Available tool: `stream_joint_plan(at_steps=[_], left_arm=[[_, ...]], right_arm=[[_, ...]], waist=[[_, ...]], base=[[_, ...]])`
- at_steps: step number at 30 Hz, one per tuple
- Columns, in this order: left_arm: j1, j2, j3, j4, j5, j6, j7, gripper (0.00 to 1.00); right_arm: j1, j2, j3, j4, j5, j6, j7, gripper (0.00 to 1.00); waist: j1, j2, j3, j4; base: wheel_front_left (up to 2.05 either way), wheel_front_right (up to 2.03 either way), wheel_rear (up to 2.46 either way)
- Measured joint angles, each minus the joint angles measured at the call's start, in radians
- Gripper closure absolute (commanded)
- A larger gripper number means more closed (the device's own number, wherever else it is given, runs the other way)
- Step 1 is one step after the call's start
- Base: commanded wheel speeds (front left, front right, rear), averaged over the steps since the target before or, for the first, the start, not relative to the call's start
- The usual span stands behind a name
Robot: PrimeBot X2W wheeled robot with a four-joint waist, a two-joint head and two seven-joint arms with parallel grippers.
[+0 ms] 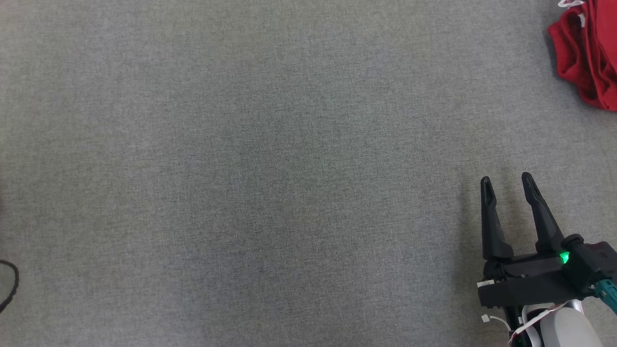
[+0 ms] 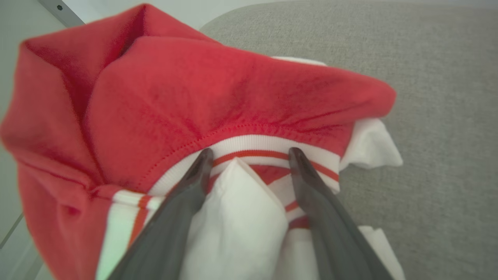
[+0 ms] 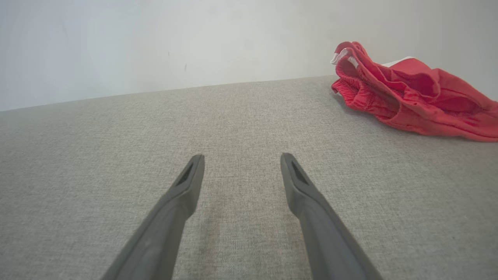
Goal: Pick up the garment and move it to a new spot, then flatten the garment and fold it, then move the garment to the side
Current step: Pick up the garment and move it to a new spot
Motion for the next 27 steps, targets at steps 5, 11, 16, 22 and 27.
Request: stream_joint_plan(at_steps=[5, 11, 16, 22, 27], left_arm=[[-0.018, 0.001, 0.002, 0.042, -0.028, -0.003, 0.124, 0.0], [-0.025, -0.006, 0.001, 0.048, -0.052, 0.008, 0.205, 0.0], [-0.014, -0.03, 0.001, 0.012, -0.057, 0.018, 0.148, 1.0], [-0.018, -0.035, -0.013, -0.029, -0.032, 0.014, -0.049, 1.0], [-0.081, -0.046, -0.035, -0.053, -0.024, -0.029, -0.195, 1.0]], right_arm=[[-0.001, 0.0, 0.001, 0.002, 0.0, 0.0, 0.0, 0.0], [-0.001, -0.002, 0.003, 0.001, 0.0, 0.0, 0.001, 0.0], [-0.003, -0.009, 0.0, -0.004, 0.005, 0.0, 0.009, 0.0], [-0.003, -0.013, -0.004, -0.003, 0.005, 0.0, 0.012, 0.0], [-0.003, -0.01, 0.006, 0.008, 0.003, 0.0, 0.014, 0.0]], waist=[[-0.0002, -0.0002, 0.0, -0.001], [-0.0003, -0.0002, -0.003, 0.001], [-0.0002, -0.0002, -0.003, 0.003], [-0.0002, -0.0002, -0.019, 0.012], [-0.0002, -0.0002, -0.053, 0.021]], base=[[0.0, 0.0, 0.0], [0.0, 0.0, 0.0], [0.0, 0.0, 0.0], [0.0, 0.0, 0.0], [0.0, 0.0, 0.0]])
